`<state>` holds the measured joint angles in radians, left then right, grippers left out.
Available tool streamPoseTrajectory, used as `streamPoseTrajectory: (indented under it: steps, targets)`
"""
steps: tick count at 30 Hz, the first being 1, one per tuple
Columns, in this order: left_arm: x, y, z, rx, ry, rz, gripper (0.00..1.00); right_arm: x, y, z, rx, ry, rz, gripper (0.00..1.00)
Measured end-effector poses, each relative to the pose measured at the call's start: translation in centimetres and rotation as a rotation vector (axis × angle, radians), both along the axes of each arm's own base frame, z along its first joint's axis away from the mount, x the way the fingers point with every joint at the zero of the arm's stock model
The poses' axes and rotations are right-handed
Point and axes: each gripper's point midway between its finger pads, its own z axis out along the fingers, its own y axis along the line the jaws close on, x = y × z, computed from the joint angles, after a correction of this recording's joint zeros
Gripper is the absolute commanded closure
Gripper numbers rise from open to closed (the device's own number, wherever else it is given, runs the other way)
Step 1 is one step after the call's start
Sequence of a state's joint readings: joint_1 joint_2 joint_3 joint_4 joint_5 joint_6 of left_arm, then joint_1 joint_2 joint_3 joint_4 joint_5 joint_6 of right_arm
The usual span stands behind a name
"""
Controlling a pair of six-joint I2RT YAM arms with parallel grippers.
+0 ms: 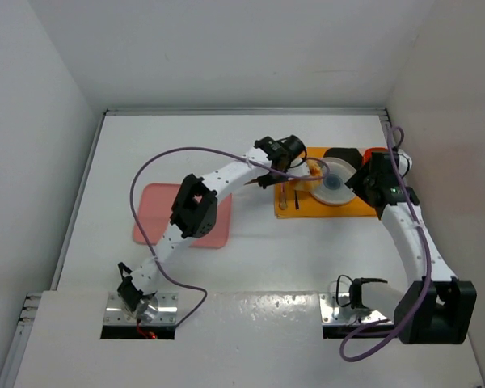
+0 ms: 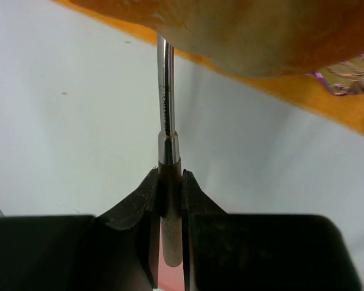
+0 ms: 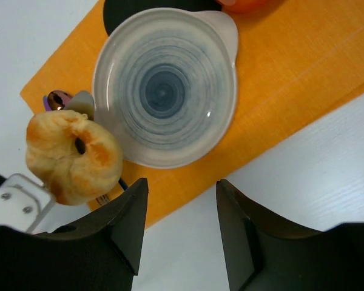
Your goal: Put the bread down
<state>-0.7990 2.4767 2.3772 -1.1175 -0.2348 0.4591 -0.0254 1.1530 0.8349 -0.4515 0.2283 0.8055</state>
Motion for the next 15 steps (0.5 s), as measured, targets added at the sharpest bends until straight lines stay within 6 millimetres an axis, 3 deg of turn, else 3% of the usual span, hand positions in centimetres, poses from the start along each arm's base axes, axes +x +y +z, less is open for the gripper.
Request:
streamPoseTrajectory:
  steps: [3, 6, 10, 15]
  targets:
    - [-1.4, -1.0, -0.9, 0.027, 0.013, -0.010, 1.00, -1.5, -0.7, -0.4, 0.011, -0.002, -0.011, 0.53]
    - [-2.4, -2.0, -0.6, 0.029, 0.002, -0.011, 1.00, -2.9, -1.1, -1.4, 0.033, 0.016, -0.019, 0.55]
    - [-2.6, -4.2, 0.0, -0.017, -0.037, -0.004, 1.00, -4.2, -0.8, -3.0, 0.070, 0.054, -0.012, 0.55]
    - [-2.5, -5.4, -1.1, -0.051, -0.041, 0.018, 1.00, -5.2, 0.0, -4.9, 0.112, 0.102, 0.012, 0.56]
